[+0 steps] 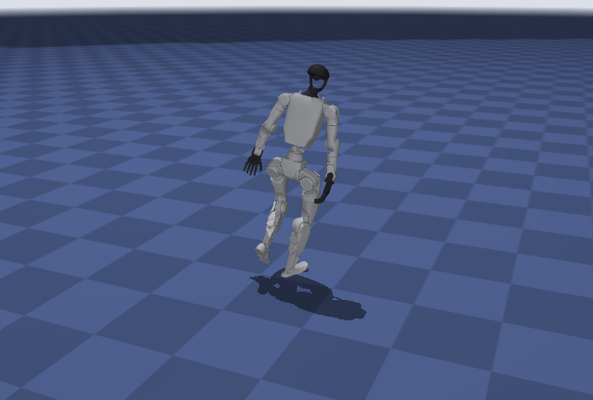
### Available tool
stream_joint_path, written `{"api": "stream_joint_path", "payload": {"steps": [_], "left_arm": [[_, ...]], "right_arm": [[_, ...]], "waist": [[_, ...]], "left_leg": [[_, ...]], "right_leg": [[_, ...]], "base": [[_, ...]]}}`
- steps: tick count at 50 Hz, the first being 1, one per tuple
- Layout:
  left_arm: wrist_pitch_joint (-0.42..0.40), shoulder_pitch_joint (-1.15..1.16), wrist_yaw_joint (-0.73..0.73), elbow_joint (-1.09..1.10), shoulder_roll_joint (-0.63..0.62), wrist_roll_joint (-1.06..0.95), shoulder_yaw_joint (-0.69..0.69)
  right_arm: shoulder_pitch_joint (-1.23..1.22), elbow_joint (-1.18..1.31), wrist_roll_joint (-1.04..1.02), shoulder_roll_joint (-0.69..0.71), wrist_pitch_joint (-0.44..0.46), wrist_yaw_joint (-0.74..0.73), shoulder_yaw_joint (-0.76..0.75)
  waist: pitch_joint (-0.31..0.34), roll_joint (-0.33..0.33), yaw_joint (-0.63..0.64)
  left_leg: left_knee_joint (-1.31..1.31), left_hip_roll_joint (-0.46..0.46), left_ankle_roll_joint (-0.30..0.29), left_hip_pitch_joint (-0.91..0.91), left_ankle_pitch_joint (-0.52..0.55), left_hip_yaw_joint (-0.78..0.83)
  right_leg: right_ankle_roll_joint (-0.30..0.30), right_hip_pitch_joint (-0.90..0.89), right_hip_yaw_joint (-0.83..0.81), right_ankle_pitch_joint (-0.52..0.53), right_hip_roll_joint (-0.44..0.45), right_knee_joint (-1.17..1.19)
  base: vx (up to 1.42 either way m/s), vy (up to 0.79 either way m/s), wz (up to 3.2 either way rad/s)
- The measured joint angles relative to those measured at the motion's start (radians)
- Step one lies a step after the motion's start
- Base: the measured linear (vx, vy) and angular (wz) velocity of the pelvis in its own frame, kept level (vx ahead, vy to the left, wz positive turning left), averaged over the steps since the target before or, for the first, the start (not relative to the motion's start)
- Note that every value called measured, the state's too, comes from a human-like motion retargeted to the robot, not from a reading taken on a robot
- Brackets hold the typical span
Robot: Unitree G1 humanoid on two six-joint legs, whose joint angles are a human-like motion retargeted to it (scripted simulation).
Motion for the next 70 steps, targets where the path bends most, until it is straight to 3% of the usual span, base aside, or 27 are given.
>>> {"api": "stream_joint_path", "payload": {"steps": [4,7,10,13,14,15,17,18,22,26,29,30,33,37,41,45,48,51,53,55,57,58,60,62,65,67,70], "left_arm": [[0.068,0.073,-0.174,0.024,-0.007,-0.020,0.105],[0.141,0.120,-0.257,0.057,-0.045,-0.069,0.185],[0.174,0.161,-0.278,0.104,-0.088,-0.116,0.264],[0.120,0.228,-0.394,0.089,-0.119,-0.119,0.338],[0.086,0.250,-0.428,0.080,-0.127,-0.122,0.365],[0.049,0.271,-0.452,0.073,-0.135,-0.128,0.395],[0.018,0.297,-0.421,0.090,-0.147,-0.184,0.464],[0.033,0.303,-0.399,0.110,-0.156,-0.213,0.504],[0.143,0.281,-0.394,0.216,-0.144,-0.317,0.647],[0.162,0.242,-0.441,0.263,-0.091,-0.348,0.633],[0.174,0.185,-0.390,0.251,-0.066,-0.336,0.582],[0.170,0.166,-0.379,0.240,-0.061,-0.337,0.551],[0.162,0.091,-0.370,0.192,-0.055,-0.334,0.476],[0.154,-0.095,-0.309,0.164,-0.044,-0.353,0.364],[0.192,-0.312,-0.204,0.171,-0.112,-0.409,0.333],[0.121,-0.469,-0.278,0.055,-0.206,-0.470,0.325],[0.067,-0.548,-0.394,-0.069,-0.230,-0.440,0.271],[0.019,-0.556,-0.472,-0.216,-0.199,-0.401,0.181],[0.010,-0.521,-0.467,-0.317,-0.161,-0.376,0.126],[0.015,-0.457,-0.449,-0.393,-0.140,-0.341,0.075],[0.040,-0.375,-0.482,-0.427,-0.114,-0.281,0.046],[0.060,-0.331,-0.511,-0.440,-0.103,-0.232,0.045],[0.106,-0.258,-0.531,-0.433,-0.099,-0.139,0.020],[0.148,-0.192,-0.452,-0.381,-0.113,-0.073,0.014],[0.186,-0.095,-0.285,-0.256,-0.120,-0.040,0.105],[0.194,-0.047,-0.215,-0.145,-0.150,-0.074,0.202],[0.216,-0.005,-0.195,0.059,-0.198,-0.208,0.379]], "right_arm": [[-0.087,-0.081,0.002,0.012,-0.016,-0.057,0.022],[-0.168,-0.156,-0.020,0.008,-0.027,-0.054,0.039],[-0.268,-0.215,-0.046,0.012,-0.035,-0.049,0.070],[-0.359,-0.245,-0.072,0.053,-0.038,-0.060,0.095],[-0.380,-0.256,-0.076,0.070,-0.035,-0.060,0.097],[-0.399,-0.267,-0.077,0.088,-0.030,-0.057,0.096],[-0.409,-0.335,-0.053,0.128,0.007,-0.021,0.106],[-0.401,-0.373,-0.042,0.150,0.002,-0.007,0.108],[-0.325,-0.489,-0.028,0.203,-0.097,0.002,0.199],[-0.196,-0.502,-0.131,0.199,-0.096,-0.024,0.274],[-0.093,-0.469,-0.189,0.186,-0.101,-0.054,0.295],[-0.060,-0.453,-0.200,0.181,-0.095,-0.063,0.297],[0.007,-0.378,-0.197,0.167,-0.082,-0.093,0.257],[0.085,-0.227,-0.134,0.138,-0.071,-0.095,0.127],[0.152,-0.015,-0.031,0.081,-0.048,0.031,0.064],[0.259,0.018,-0.092,0.063,0.141,0.144,0.086],[0.313,0.018,-0.198,0.072,0.149,0.167,0.083],[0.355,0.018,-0.288,0.086,0.111,0.210,0.065],[0.369,0.018,-0.316,0.095,0.089,0.207,0.038],[0.383,0.018,-0.306,0.099,0.073,0.205,0.021],[0.389,0.018,-0.281,0.092,0.068,0.219,0.020],[0.383,0.018,-0.265,0.087,0.065,0.228,0.020],[0.354,0.018,-0.222,0.079,0.070,0.241,0.022],[0.293,0.018,-0.175,0.065,0.086,0.233,0.057],[0.130,0.018,-0.144,0.064,0.084,0.170,0.101],[0.034,-0.032,-0.163,0.064,0.075,0.110,0.075],[-0.086,-0.158,-0.145,0.053,0.037,0.038,0.082]], "waist": [[-0.034,0.019,0.102],[-0.056,0.030,0.127],[-0.054,0.053,0.130],[-0.040,0.054,0.115],[-0.037,0.048,0.124],[-0.035,0.039,0.137],[-0.026,0.002,0.160],[-0.027,-0.011,0.161],[-0.036,-0.074,0.152],[-0.083,-0.079,0.128],[-0.090,-0.016,0.090],[-0.088,0.017,0.076],[-0.065,0.057,0.044],[-0.049,0.027,-0.029],[-0.043,-0.041,-0.116],[-0.020,-0.110,-0.198],[-0.012,-0.150,-0.257],[-0.053,-0.160,-0.290],[-0.086,-0.158,-0.290],[-0.113,-0.143,-0.288],[-0.120,-0.115,-0.276],[-0.106,-0.106,-0.254],[-0.066,-0.068,-0.182],[-0.067,-0.082,-0.133],[-0.055,-0.083,-0.054],[-0.046,-0.061,-0.005],[-0.050,-0.038,0.073]], "left_leg": [[-0.031,0.005,0.000,-0.219,-0.043,0.138],[-0.255,-0.064,-0.014,-0.340,0.065,0.216],[-0.544,-0.119,-0.151,-0.369,0.245,0.146],[-0.812,-0.120,-0.236,-0.286,0.282,0.117],[-0.877,-0.117,-0.240,-0.251,0.293,0.104],[-0.935,-0.114,-0.231,-0.216,0.307,0.088],[-0.979,-0.132,-0.124,-0.163,0.386,0.063],[-0.994,-0.111,-0.090,-0.133,0.437,0.134],[-0.940,-0.115,-0.039,-0.115,0.494,0.037],[-0.871,-0.043,0.000,-0.065,0.408,0.005],[-0.843,0.080,0.000,0.021,0.332,-0.018],[-0.843,0.119,0.000,0.059,0.313,-0.032],[-0.885,0.158,0.000,0.164,0.296,-0.026],[-1.028,0.082,0.000,0.295,0.319,-0.061],[-1.172,-0.018,0.000,0.440,0.341,-0.081],[-1.219,-0.083,0.000,0.584,0.297,-0.141],[-1.251,-0.105,0.000,0.703,0.263,-0.221],[-1.263,-0.116,0.000,0.782,0.270,-0.274],[-1.238,-0.126,0.000,0.808,0.329,-0.279],[-1.177,-0.111,0.000,0.831,0.450,-0.257],[-1.026,-0.071,0.000,0.823,0.621,-0.194],[-0.890,-0.045,0.000,0.791,0.673,-0.159],[-0.620,-0.073,0.000,0.654,0.701,-0.220],[-0.469,-0.104,0.000,0.534,0.468,-0.195],[-0.194,-0.013,0.000,0.288,0.087,-0.089],[-0.013,0.034,0.000,0.091,-0.057,-0.110],[0.084,0.064,0.000,-0.150,-0.111,-0.063]], "right_leg": [[0.067,0.089,0.010,0.053,0.013,-0.114],[0.119,0.128,-0.016,0.066,-0.010,-0.159],[0.109,0.185,-0.016,0.042,0.040,-0.176],[0.125,0.258,-0.015,0.007,0.086,-0.190],[0.136,0.275,-0.006,-0.003,0.089,-0.185],[0.147,0.289,0.005,-0.011,0.089,-0.179],[0.157,0.320,0.034,-0.020,0.080,-0.169],[0.158,0.336,0.041,-0.020,0.086,-0.166],[0.205,0.393,0.049,0.049,0.095,-0.128],[0.301,0.395,0.045,0.275,0.135,0.026],[0.347,0.342,0.060,0.423,0.232,0.313],[0.342,0.328,0.022,0.435,0.243,0.434],[0.241,0.231,-0.065,0.321,0.181,0.746],[0.166,-0.002,-0.134,0.201,0.081,0.930],[0.175,-0.202,-0.109,0.187,0.033,0.709],[0.088,-0.284,-0.101,0.169,-0.004,0.283],[0.043,-0.339,-0.084,0.152,-0.009,0.034],[0.014,-0.398,-0.048,0.166,-0.005,-0.042],[-0.001,-0.399,-0.047,0.161,-0.011,0.007],[-0.120,-0.344,-0.071,0.140,-0.001,0.077],[-0.171,-0.264,-0.039,0.055,0.035,0.121],[-0.171,-0.252,0.038,0.014,0.069,0.179],[-0.151,-0.169,0.003,-0.047,0.082,0.213],[-0.110,-0.084,-0.011,-0.081,0.041,0.172],[-0.090,-0.009,0.030,-0.087,0.067,0.121],[-0.097,0.049,0.038,-0.068,0.112,0.048],[-0.090,0.134,0.048,-0.033,0.164,-0.068]], "base": [[0.59,0.33,-0.31],[0.49,0.41,0.15],[0.54,0.02,-0.18],[0.76,-0.05,-0.53],[0.59,-0.08,-0.93],[0.62,-0.05,-0.99],[0.80,0.02,-0.83],[0.85,0.04,-0.55],[0.98,0.09,-0.33],[0.79,-0.12,-0.14],[1.02,0.08,0.07],[0.89,0.18,0.14],[0.71,0.18,0.22],[0.68,0.01,0.81],[0.80,0.02,1.39],[0.99,-0.15,1.03],[1.10,-0.32,0.83],[1.23,-0.34,0.37],[1.37,-0.28,-0.20],[1.49,-0.20,-0.23],[1.78,-0.33,-0.52],[1.39,-0.34,-0.85],[1.00,-0.09,-0.69],[0.93,0.27,-0.20],[0.67,0.07,-0.50],[0.91,-0.13,-0.38],[0.46,0.17,-0.56]]}}
